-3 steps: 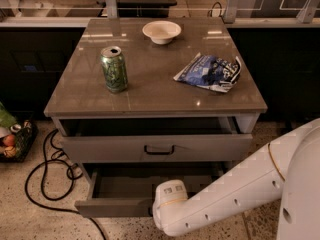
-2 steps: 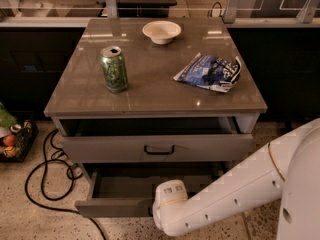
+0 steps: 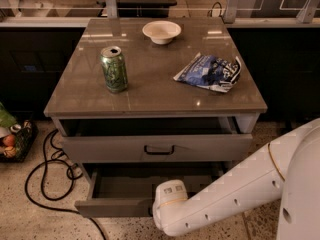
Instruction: Open middle drawer
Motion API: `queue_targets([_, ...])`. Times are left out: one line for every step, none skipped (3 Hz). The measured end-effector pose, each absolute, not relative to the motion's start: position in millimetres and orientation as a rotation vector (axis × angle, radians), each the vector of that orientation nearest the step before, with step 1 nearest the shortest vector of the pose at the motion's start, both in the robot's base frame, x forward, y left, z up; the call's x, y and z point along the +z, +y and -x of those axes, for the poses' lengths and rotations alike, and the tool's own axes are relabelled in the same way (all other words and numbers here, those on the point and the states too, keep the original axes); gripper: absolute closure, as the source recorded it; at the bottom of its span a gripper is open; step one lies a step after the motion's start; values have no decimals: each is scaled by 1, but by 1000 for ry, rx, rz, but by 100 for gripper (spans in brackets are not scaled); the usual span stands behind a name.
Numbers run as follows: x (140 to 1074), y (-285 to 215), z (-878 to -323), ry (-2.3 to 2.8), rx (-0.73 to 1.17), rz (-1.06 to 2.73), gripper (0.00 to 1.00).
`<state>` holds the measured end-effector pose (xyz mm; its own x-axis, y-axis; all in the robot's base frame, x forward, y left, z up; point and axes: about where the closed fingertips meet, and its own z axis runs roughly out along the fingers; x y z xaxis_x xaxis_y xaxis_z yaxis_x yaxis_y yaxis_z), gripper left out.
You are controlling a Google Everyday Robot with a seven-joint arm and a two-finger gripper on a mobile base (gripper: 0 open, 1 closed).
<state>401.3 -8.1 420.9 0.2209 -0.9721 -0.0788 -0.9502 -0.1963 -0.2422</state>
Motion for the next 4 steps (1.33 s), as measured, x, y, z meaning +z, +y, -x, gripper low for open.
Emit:
queue_targets([421, -8, -401, 1819, -134, 2256, 61])
queue_targets([421, -8, -401, 1819, -134, 2256, 38])
queue_targets([421, -8, -401, 1819, -133, 2256, 15])
queue_targets([420, -8, -401, 1819, -132, 2257, 1])
